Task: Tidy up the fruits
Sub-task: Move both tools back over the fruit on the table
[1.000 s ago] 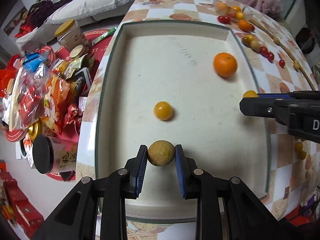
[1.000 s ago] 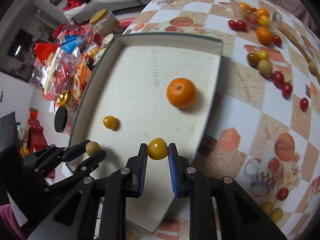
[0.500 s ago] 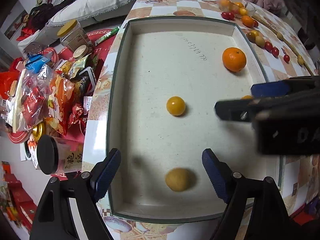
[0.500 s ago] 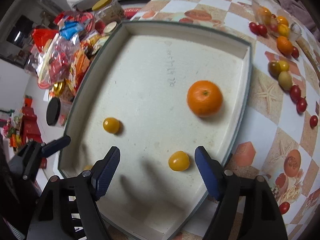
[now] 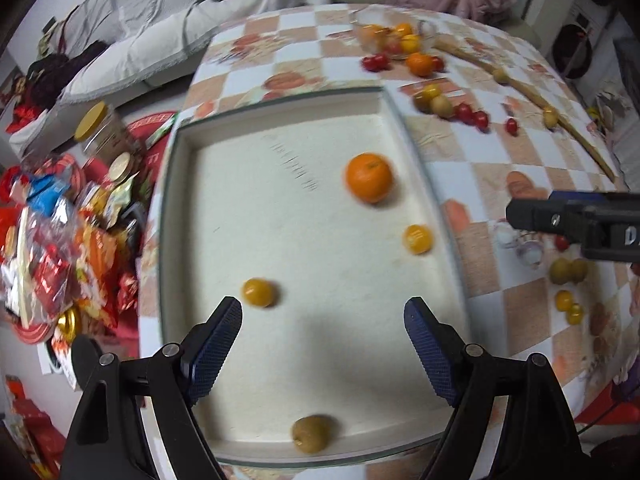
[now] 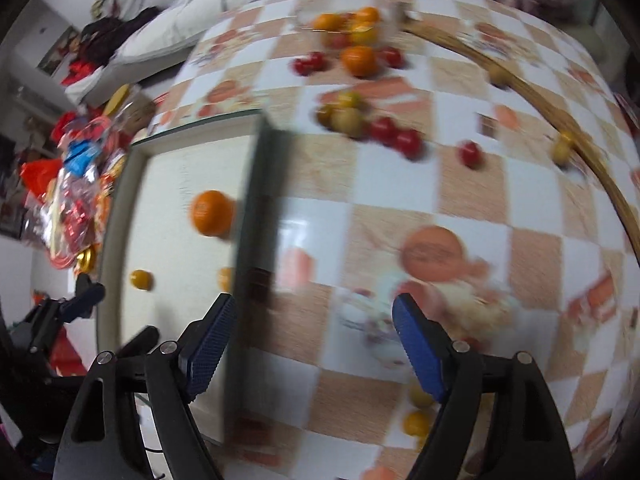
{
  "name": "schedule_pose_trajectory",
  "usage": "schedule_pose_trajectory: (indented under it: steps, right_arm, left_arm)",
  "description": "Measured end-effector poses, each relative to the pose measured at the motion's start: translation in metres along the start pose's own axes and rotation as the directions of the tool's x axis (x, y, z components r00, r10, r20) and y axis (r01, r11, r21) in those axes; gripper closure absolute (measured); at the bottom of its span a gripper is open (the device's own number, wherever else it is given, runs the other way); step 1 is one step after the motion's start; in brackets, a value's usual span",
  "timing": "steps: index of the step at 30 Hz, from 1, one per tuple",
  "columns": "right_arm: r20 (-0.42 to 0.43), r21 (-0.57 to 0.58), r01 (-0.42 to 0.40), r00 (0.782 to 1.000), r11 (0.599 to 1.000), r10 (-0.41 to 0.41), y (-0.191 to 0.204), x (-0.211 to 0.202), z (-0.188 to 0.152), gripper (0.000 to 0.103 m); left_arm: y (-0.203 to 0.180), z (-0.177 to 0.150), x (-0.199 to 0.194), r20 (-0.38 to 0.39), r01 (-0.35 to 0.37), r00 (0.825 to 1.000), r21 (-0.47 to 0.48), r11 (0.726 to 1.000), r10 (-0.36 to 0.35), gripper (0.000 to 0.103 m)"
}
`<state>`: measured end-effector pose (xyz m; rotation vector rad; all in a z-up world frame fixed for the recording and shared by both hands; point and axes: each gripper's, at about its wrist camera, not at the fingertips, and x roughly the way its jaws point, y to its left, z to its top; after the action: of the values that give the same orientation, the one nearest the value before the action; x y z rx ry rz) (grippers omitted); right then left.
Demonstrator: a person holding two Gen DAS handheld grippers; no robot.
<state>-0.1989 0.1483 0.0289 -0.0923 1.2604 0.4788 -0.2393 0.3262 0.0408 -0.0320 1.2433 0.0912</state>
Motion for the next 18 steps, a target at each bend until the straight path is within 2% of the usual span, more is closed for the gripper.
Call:
schedule_pose_trajectory:
  steps: [6,10,14,18]
  right_arm:
    - [-0.037,0.116,0.096,0.995,0.989,-0.093,-0.067,-0.008,-0.033,0.02]
    - [-0.054,0.157,0.133,0.991,0.979,-0.126,-0.096,-0.014,-0.05,0.02]
    - [-0.047,0.198,0.135,0.991,0.971,-0.128,-0.12,-0.018,-0.058,0.02]
    - [-0.015,0.228,0.127,0.992,0.965,-0.127,-0.137,-0.023,-0.051,0.02]
  left_arm:
    - [-0.06,0.012,-0.012,0.034,0.065,0.997,0.149,0.987,-0.071,0.019]
    - [-0.097,0.014,-0.012,0.019,0.115,0.992,0.222,0.968,-0.122,0.019]
    - [-0.116,0.022,-0.008,-0.003,0.148,0.988,0.217,0.965,-0.151,0.019]
    - [-0.13,0.049,-0.002,0.031,0.129,0.99,0.221,0.967,-0.139,0.019]
